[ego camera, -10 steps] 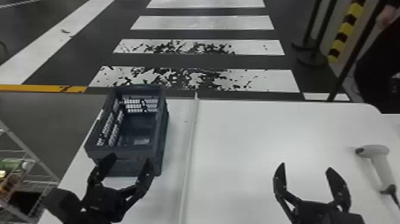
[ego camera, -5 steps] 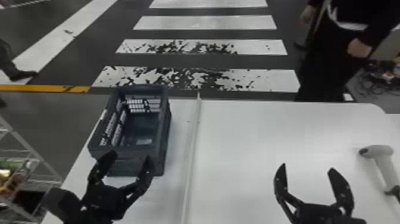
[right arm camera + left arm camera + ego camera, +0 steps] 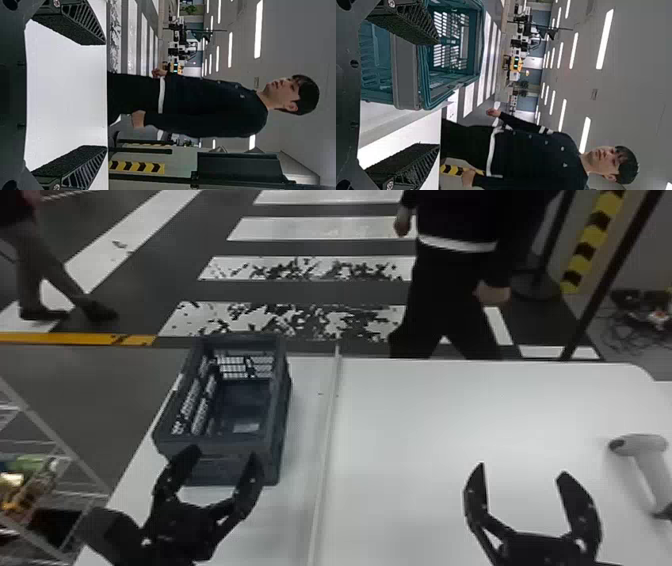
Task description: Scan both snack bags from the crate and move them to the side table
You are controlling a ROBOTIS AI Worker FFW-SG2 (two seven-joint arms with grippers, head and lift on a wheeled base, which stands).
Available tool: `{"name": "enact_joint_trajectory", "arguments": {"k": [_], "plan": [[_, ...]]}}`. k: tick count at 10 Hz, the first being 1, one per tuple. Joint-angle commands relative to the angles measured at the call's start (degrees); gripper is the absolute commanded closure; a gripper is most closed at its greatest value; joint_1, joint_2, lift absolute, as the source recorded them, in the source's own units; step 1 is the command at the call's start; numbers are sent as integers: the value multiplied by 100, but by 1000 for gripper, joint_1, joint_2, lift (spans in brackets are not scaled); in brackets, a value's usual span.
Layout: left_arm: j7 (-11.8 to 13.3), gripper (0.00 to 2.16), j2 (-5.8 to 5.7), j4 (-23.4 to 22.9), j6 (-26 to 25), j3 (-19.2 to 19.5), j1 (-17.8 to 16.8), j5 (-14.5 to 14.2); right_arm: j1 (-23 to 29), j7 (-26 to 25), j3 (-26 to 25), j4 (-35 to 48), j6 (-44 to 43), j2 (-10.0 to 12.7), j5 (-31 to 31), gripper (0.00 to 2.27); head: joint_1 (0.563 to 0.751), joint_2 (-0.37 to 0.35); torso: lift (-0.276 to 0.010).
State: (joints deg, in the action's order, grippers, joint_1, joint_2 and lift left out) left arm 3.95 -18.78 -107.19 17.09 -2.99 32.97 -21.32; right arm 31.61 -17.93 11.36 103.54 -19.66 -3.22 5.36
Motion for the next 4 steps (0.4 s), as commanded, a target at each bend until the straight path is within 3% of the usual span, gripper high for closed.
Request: {"name": "enact_joint_trajectory", "arguments": {"k": [1, 4], "plan": [[10, 73, 33, 14, 0, 0, 8, 14, 21, 0, 6, -9, -94, 15, -9, 53, 695, 92, -99], [10, 73, 68, 14, 0, 0, 25, 31, 30, 0, -2, -35, -147, 32, -17, 53, 695, 91, -99]]}}
